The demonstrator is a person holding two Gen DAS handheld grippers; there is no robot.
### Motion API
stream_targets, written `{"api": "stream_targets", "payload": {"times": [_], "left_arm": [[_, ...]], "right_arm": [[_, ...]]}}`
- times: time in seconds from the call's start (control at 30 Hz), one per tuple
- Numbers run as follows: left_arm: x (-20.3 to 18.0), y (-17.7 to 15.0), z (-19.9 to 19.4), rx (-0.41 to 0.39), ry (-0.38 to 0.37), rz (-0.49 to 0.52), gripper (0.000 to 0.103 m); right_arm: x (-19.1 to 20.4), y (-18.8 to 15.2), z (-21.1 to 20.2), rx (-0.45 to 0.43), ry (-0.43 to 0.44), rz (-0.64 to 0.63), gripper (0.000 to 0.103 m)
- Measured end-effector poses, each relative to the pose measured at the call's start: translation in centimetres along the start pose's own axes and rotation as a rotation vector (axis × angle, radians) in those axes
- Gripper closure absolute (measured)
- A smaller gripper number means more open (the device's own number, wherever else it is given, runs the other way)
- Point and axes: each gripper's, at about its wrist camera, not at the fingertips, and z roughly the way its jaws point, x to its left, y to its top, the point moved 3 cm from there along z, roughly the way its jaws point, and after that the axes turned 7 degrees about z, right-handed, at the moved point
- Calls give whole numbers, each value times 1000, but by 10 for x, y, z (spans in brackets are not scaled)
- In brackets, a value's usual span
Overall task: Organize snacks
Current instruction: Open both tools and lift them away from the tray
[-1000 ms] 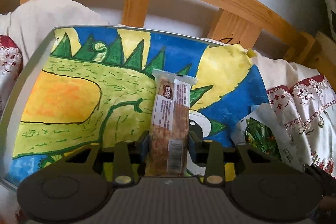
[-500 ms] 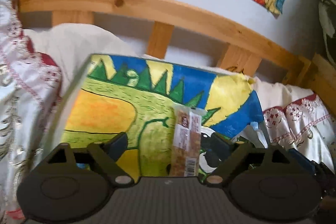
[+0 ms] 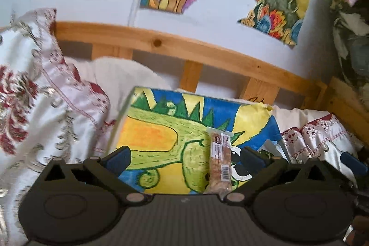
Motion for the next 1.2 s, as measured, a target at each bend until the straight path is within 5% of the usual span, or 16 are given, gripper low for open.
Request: {"api": "stream_targets", "payload": {"times": [0.37,0.83,1.2], "left_arm": [[17,-25,-65,-54,27,75,1],[57,-63,-108,-29,80,-5,1],[67,-88,-114,44,92,43,1]], "right_arm": [[22,3,-51,-48,3,34,1],[58,-25,-100,43,35,62,1],[77,-57,-114,180,18,99,1]]}}
